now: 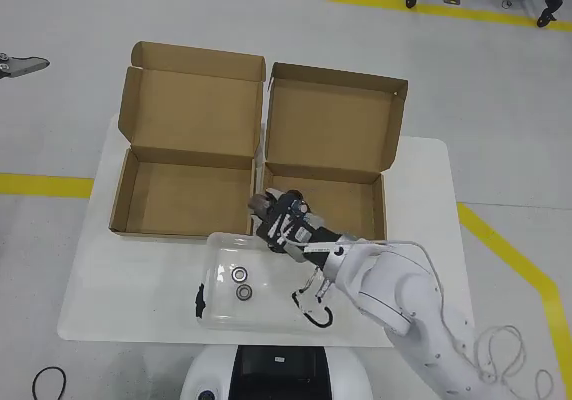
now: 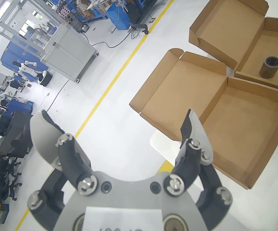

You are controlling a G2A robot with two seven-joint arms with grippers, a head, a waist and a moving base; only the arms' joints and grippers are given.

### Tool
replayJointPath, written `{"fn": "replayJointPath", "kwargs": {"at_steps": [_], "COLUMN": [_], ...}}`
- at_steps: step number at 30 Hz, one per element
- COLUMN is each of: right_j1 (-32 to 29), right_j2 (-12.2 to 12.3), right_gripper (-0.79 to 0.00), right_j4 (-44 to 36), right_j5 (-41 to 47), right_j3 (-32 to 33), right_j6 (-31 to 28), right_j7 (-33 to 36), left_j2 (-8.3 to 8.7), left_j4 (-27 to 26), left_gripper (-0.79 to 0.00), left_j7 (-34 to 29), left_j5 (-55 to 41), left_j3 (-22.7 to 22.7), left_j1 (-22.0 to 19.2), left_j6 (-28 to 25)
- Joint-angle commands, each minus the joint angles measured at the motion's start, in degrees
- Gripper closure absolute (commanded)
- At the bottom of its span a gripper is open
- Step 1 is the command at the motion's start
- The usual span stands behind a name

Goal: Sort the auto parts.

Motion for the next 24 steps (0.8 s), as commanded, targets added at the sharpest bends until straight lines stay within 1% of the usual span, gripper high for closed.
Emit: {"fn": "replayJointPath", "kwargs": {"at_steps": [1,4,8,12,14,16,18,24], "right_j1": [-0.07,0.46,0.82,-0.15,-0.84,-0.73,-0.63,1.68], "right_j2": [-0.1,-0.25,-0.26,-0.02,0.11,0.23,0.23,-0.29], "right_gripper": [0.0,0.0,0.0,0.0,0.0,0.0,0.0,0.0], "right_j4": [1.36,3.14,4.7,5.21,5.38,5.63,6.63,12.09], "right_j5": [-0.06,0.53,0.75,1.16,1.98,1.14,2.18,2.96], "right_j3": [-0.02,0.67,1.71,3.56,4.39,4.95,5.43,5.11], "right_j6": [1.71,3.59,5.14,6.73,6.52,7.1,7.39,12.86], "right_j7": [1.29,2.13,5.54,8.98,9.02,11.94,13.21,20.1], "left_j2": [0.0,0.0,0.0,0.0,0.0,0.0,0.0,0.0], "left_j4": [0.0,0.0,0.0,0.0,0.0,0.0,0.0,0.0], "left_gripper": [-0.785,-0.785,-0.785,-0.785,-0.785,-0.785,-0.785,-0.785], "left_j7": [0.0,0.0,0.0,0.0,0.0,0.0,0.0,0.0], "left_j5": [0.0,0.0,0.0,0.0,0.0,0.0,0.0,0.0], "left_j3": [0.0,0.0,0.0,0.0,0.0,0.0,0.0,0.0], "left_j1": [0.0,0.0,0.0,0.0,0.0,0.0,0.0,0.0], "left_j6": [0.0,0.0,0.0,0.0,0.0,0.0,0.0,0.0]}}
